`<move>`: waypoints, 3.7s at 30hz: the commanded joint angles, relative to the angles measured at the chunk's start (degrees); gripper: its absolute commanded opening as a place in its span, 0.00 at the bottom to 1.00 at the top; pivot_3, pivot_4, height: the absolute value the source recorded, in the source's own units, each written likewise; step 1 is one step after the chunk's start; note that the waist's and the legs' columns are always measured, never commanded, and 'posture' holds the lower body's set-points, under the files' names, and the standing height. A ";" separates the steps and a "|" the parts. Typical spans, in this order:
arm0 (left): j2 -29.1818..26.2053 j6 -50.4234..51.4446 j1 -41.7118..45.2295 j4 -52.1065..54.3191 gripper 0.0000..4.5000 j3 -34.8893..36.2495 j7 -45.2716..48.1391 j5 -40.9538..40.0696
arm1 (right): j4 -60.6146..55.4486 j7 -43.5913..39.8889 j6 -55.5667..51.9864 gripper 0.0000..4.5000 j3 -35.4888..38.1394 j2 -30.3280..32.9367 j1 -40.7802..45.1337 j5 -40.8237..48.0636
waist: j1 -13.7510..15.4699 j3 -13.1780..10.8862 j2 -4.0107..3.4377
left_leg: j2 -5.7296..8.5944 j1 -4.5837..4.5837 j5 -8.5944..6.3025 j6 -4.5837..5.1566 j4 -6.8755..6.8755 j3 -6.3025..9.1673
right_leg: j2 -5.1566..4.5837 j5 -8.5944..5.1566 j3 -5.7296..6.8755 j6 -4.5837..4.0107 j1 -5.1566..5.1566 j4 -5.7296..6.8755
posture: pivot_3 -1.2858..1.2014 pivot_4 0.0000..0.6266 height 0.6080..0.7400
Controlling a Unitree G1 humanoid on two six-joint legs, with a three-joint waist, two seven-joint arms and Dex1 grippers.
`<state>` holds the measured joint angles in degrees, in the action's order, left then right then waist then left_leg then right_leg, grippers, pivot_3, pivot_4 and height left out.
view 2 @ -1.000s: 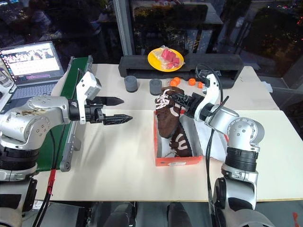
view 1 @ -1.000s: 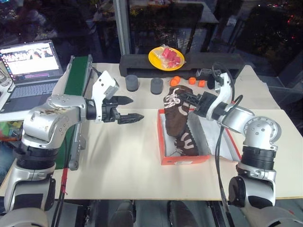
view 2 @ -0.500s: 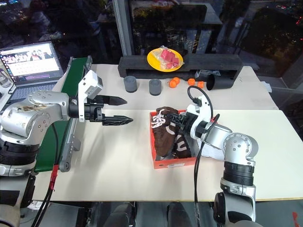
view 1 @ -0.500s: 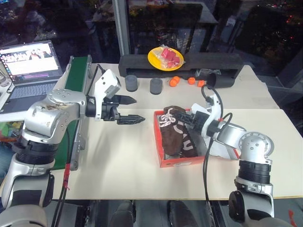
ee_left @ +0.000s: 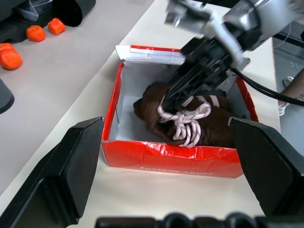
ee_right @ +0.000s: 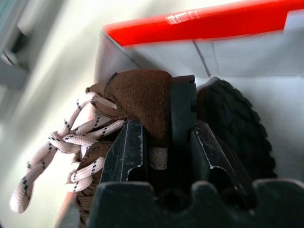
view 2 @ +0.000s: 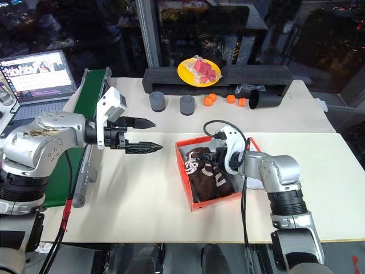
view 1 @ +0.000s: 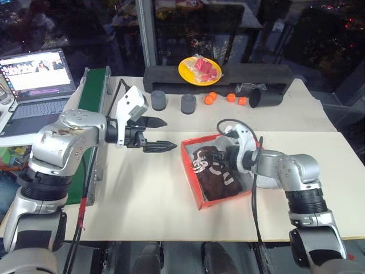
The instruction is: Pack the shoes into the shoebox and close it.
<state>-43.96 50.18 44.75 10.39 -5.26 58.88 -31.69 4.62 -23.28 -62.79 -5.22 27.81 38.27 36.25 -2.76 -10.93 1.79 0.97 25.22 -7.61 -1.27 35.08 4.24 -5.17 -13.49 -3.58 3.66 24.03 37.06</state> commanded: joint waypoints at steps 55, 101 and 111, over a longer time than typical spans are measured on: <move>8.81 -27.38 12.14 -23.82 1.00 -15.50 21.89 17.46 | -46.61 -0.83 -29.71 0.02 55.24 -2.23 -36.03 20.19 | 1.82 0.25 0.37 | 0.00 -0.27 -0.09 0.16 -0.06 0.08 | -0.06 -0.19 0.19 0.09 -0.65 -0.31 | 0.52 0.24 1.00; 11.54 -23.81 14.05 -22.61 1.00 -6.22 14.02 18.84 | -28.97 3.43 11.50 0.02 30.67 0.04 -33.62 37.12 | 0.47 0.12 -0.34 | 0.05 -0.52 -0.05 0.22 -0.01 -0.07 | -0.11 -0.49 -0.03 0.47 -0.87 -0.32 | 0.52 0.24 1.00; 11.75 -21.70 8.75 -17.69 1.00 -6.52 11.08 19.02 | -11.96 2.73 12.86 0.02 4.84 7.70 -11.55 8.00 | 0.21 0.12 -0.32 | 0.01 -0.60 -0.05 0.22 0.02 -0.10 | -0.04 -0.48 -0.05 0.46 -0.86 -0.27 | 0.52 0.24 1.00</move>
<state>-31.93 28.10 53.16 -9.87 -12.63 71.00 -12.35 -11.70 -19.26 -51.76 4.07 35.53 24.96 50.60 -2.55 -10.82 1.47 0.98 24.63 -7.66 -1.04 35.10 4.13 -5.20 -13.97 -3.63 4.12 23.18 36.80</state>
